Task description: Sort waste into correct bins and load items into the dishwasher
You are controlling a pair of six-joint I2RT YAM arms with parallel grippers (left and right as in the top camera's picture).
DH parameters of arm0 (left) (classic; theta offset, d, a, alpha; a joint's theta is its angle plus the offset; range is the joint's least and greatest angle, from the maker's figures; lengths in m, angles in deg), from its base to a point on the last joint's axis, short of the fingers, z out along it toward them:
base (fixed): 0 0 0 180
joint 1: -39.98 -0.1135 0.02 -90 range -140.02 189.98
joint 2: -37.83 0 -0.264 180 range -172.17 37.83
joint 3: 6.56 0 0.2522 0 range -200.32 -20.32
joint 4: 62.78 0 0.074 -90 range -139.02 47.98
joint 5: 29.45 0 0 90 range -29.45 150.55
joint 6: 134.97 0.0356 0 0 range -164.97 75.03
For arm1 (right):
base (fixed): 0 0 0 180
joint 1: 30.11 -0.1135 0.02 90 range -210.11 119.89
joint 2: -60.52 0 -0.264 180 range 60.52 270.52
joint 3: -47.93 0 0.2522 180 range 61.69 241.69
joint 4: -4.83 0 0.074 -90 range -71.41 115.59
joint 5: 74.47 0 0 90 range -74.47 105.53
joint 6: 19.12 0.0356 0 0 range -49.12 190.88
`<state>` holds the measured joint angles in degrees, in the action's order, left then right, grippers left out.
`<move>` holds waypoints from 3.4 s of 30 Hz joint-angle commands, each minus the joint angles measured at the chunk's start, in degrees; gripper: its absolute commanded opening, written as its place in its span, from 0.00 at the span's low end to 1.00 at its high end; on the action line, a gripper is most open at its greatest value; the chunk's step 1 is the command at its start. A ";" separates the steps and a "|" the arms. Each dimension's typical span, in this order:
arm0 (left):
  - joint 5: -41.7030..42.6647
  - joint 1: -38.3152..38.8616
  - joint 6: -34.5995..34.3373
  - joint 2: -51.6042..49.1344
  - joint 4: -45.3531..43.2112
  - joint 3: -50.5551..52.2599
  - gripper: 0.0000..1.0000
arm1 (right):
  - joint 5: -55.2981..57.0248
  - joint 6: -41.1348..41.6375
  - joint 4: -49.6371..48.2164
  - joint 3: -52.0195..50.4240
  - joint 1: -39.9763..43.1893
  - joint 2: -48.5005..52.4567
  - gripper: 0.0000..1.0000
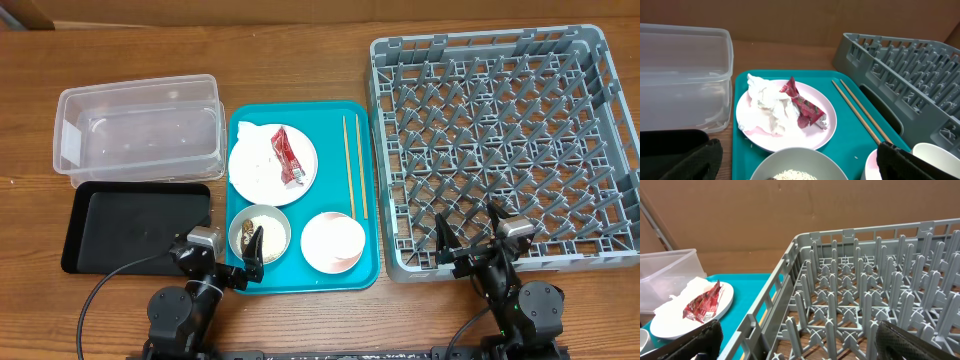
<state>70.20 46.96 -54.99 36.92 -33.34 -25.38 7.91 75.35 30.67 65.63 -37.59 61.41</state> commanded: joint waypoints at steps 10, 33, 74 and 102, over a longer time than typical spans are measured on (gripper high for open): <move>0.04 -0.22 0.85 0.59 -0.09 0.20 1.00 | 0.04 0.24 -0.22 -0.26 0.28 -0.72 1.00; 0.07 -0.22 0.85 0.59 -0.09 0.20 1.00 | 0.04 0.24 -0.22 -0.26 0.28 -0.72 1.00; 4.90 -0.20 -6.88 0.59 -1.18 0.20 1.00 | -12.90 0.26 -0.94 -0.22 0.26 -0.72 1.00; 25.24 -0.20 -5.49 -53.83 47.01 -69.37 1.00 | -14.43 5.90 42.64 67.34 0.28 56.92 1.00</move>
<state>87.18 46.96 -61.31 -13.17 12.35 -91.37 -5.62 81.23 71.08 127.56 -37.59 113.52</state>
